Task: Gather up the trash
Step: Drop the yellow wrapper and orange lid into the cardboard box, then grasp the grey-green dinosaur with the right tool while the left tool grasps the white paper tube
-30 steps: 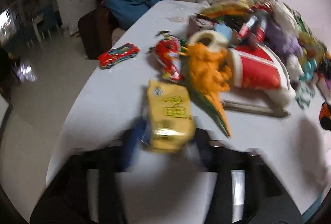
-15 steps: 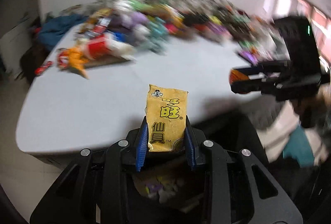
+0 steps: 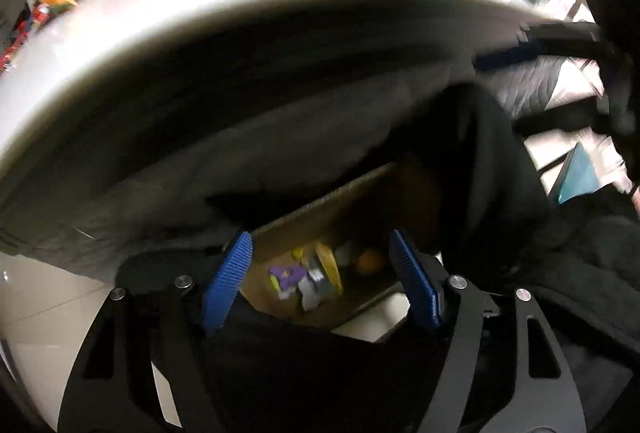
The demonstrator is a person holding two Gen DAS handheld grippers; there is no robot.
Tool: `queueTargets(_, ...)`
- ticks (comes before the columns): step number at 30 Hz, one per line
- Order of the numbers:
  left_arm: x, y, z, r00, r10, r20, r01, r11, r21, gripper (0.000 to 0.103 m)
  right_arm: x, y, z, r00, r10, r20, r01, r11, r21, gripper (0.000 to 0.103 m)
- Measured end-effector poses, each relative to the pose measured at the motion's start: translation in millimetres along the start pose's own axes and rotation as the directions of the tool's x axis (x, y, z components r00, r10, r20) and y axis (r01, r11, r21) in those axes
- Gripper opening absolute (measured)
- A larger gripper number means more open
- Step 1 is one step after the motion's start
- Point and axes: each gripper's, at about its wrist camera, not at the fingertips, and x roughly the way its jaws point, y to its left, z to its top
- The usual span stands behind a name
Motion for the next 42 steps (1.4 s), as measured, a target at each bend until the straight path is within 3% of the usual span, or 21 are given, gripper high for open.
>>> queueTargets(1, -11, 3, 4, 0.999, 0.001, 0.033, -0.001, 1.000, -0.007, 0.077, -8, -4, 15, 0.999, 0.003, 0.033, -0.002, 1.000, -0.002, 0.069)
queueTargets(2, -21, 7, 8, 0.998, -0.002, 0.066, 0.003, 1.000, -0.013, 0.078, -11, -9, 29, 0.997, 0.066, 0.042, -0.066, 0.998, 0.017, 0.067)
queueTargets(4, -40, 13, 20, 0.991, -0.003, 0.133, 0.007, 1.000, -0.029, 0.080, -19, -19, 63, 0.989, -0.053, 0.135, 0.046, 0.998, 0.052, 0.075)
queueTargets(8, -67, 28, 44, 0.971, -0.010, 0.239, 0.026, 0.998, -0.065, 0.081, -14, -45, 130, 0.972, -0.105, 0.208, 0.085, 0.991, 0.101, 0.073)
queueTargets(11, -83, 33, 56, 0.950, -0.026, 0.312, 0.059, 0.993, -0.098, 0.085, 8, -86, 167, 0.963, -0.186, 0.195, 0.144, 0.967, 0.211, 0.073)
queueTargets(15, -88, 37, 62, 0.930, -0.028, 0.366, 0.079, 0.989, -0.124, 0.085, 50, -139, 195, 0.976, -0.168, 0.139, 0.091, 0.893, 0.440, 0.073)
queueTargets(17, -86, 39, 66, 0.928, -0.011, 0.373, 0.064, 0.990, -0.128, 0.085, 69, -151, 203, 0.980, -0.145, 0.135, 0.060, 0.867, 0.495, 0.073)
queueTargets(18, -87, 42, 68, 0.928, 0.000, 0.374, 0.054, 0.990, -0.133, 0.085, 78, -151, 210, 0.979, -0.146, 0.143, 0.057, 0.868, 0.494, 0.073)
queueTargets(19, -86, 43, 73, 0.927, 0.009, 0.374, 0.046, 0.989, -0.139, 0.085, 86, -145, 219, 0.973, -0.196, 0.125, 0.119, 0.883, 0.454, 0.074)
queueTargets(20, -84, 44, 77, 0.927, 0.014, 0.375, 0.044, 0.988, -0.145, 0.085, 91, -140, 225, 0.964, -0.244, 0.109, 0.179, 0.892, 0.416, 0.065)
queueTargets(21, -83, 48, 82, 0.925, 0.027, 0.378, 0.037, 0.987, -0.159, 0.085, 97, -133, 229, 0.957, -0.269, 0.108, 0.214, 0.907, 0.364, 0.064)
queueTargets(23, -84, 56, 91, 0.923, 0.062, 0.379, 0.017, 0.980, -0.201, 0.085, 99, -124, 230, 0.956, -0.271, 0.111, 0.232, 0.931, 0.282, 0.063)
queueTargets(26, -80, 72, 119, 0.919, 0.111, 0.378, -0.003, 0.961, -0.277, 0.085, 86, -122, 216, 0.970, -0.204, 0.135, 0.165, 0.953, 0.253, 0.054)
queueTargets(29, -65, 85, 154, 0.921, 0.167, 0.351, -0.034, 0.935, -0.354, 0.085, 66, -124, 182, 0.975, -0.178, 0.131, 0.145, 0.962, 0.232, 0.054)
queueTargets(32, -38, 104, 192, 0.936, 0.202, 0.289, -0.048, 0.885, -0.462, 0.085, 37, -133, 143, 0.978, -0.162, 0.130, 0.124, 0.957, 0.261, 0.055)
queueTargets(38, 7, 139, 251, 0.944, 0.302, 0.132, -0.136, 0.720, -0.681, 0.085, -15, -139, 77, 0.973, -0.185, 0.141, 0.141, 0.951, 0.277, 0.055)
queueTargets(39, 17, 144, 256, 0.947, 0.302, 0.108, -0.147, 0.708, -0.691, 0.082, -21, -138, 72, 0.973, -0.182, 0.143, 0.138, 0.952, 0.274, 0.055)
queueTargets(40, 21, 141, 262, 0.923, 0.369, 0.106, -0.209, 0.715, -0.668, 0.050, -23, -138, 70, 0.972, -0.181, 0.148, 0.136, 0.952, 0.276, 0.055)
queueTargets(41, 25, 140, 264, 0.916, 0.388, 0.099, -0.237, 0.725, -0.647, 0.049, -26, -138, 71, 0.971, -0.181, 0.155, 0.133, 0.951, 0.278, 0.055)
queueTargets(42, 24, 138, 262, 0.925, 0.359, 0.125, -0.207, 0.750, -0.628, 0.048, -29, -139, 70, 0.970, -0.178, 0.168, 0.127, 0.952, 0.277, 0.055)
